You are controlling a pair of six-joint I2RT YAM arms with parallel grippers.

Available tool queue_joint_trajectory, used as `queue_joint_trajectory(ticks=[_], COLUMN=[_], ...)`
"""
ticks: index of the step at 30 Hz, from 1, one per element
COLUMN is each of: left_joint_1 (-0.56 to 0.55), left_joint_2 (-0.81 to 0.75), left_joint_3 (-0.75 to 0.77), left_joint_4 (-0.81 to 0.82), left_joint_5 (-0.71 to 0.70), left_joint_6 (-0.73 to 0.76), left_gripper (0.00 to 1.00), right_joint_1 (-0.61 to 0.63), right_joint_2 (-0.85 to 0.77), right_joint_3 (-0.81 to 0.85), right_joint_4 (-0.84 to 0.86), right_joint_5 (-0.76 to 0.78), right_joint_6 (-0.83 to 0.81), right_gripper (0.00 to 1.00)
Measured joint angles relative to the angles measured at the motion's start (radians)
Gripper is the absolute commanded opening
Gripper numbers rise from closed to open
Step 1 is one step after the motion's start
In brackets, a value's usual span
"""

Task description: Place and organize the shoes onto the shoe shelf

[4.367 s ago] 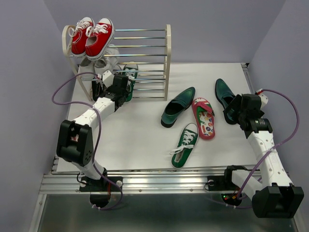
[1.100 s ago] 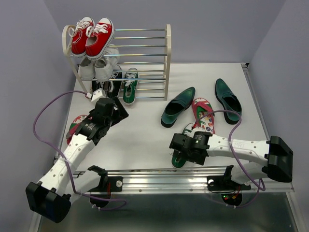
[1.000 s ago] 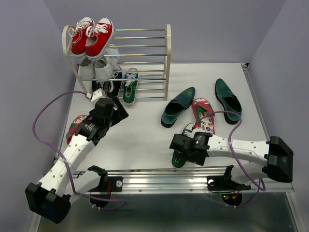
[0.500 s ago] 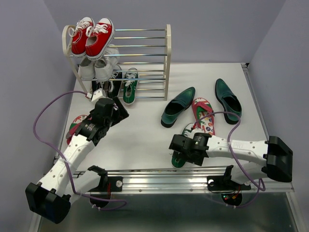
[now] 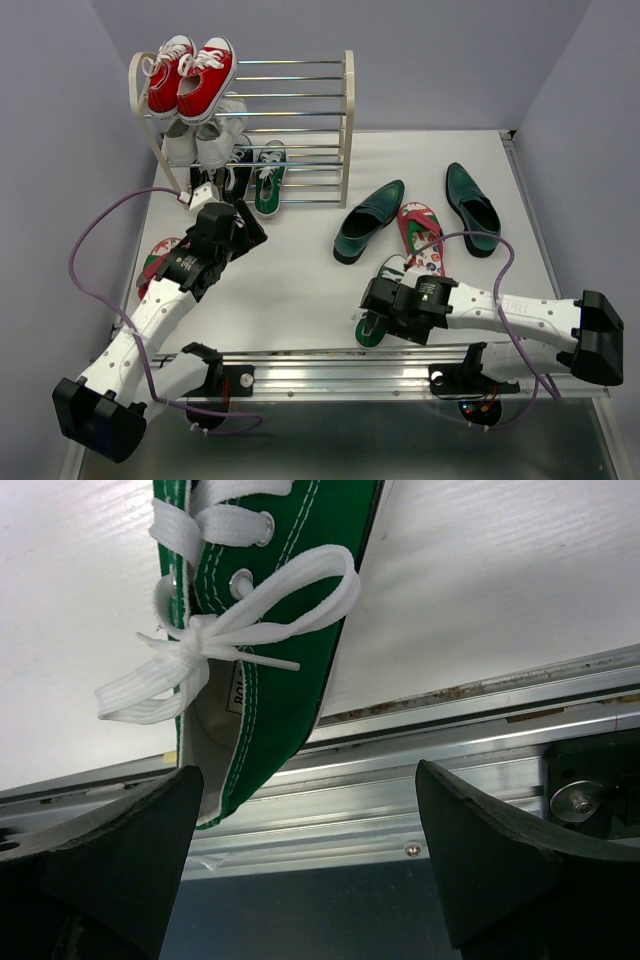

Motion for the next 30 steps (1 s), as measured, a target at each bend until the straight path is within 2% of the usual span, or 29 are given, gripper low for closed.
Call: queue_joint_trajectory(ticks=[6,12,16,17,22,23,27,28,30], left_joint_1=[0.000,0.000,0.000,0.000,0.000,0.000,0.000,0.000,0.000], left_joint_2=[0.001,0.001,0.001,0.001,0.001,0.001,0.001,0.002,0.004], left_joint_3=[0.000,0.000,0.000,0.000,0.000,0.000,0.000,0.000,0.000], left_joint_4=[0.005,0.005,0.005,0.005,0.005,0.006,0.006,0.006,0.006], left_joint_5=[0.000,0.000,0.001,0.001,0.002,0.002,0.003,0.003,0.004], left_joint_6=[0.000,0.000,0.000,0.000,0.001,0.001,0.001,0.001,0.001], left_gripper=[0.99,0.99,0.99,0.99,0.99,0.99,0.99,0.99,0.99], right_joint_1=[0.000,0.000,0.000,0.000,-0.001,-0.001,-0.001,-0.001,-0.001], right_joint_2=[0.032,0.079,0.110,0.119,0.160,0.163,0.166,0.166,0.166], right_joint_3=[-0.026,-0.050,-0.056,-0.056,-0.053,-0.050,-0.038,-0.036,-0.031], right_joint_4=[0.027,0.088,0.138,0.147,0.180,0.176,0.149,0.142,0.130], right_joint_5=[-0.030,-0.046,-0.052,-0.052,-0.053,-0.052,-0.053,-0.056,-0.065], right_joint_6=[-0.009,-0.029,-0.047,-0.047,-0.063,-0.069,-0.095,-0.101,-0.114], right_gripper=[0.93,0.82,0.69,0.57,0.30,0.21,0.07,0.01,0.01])
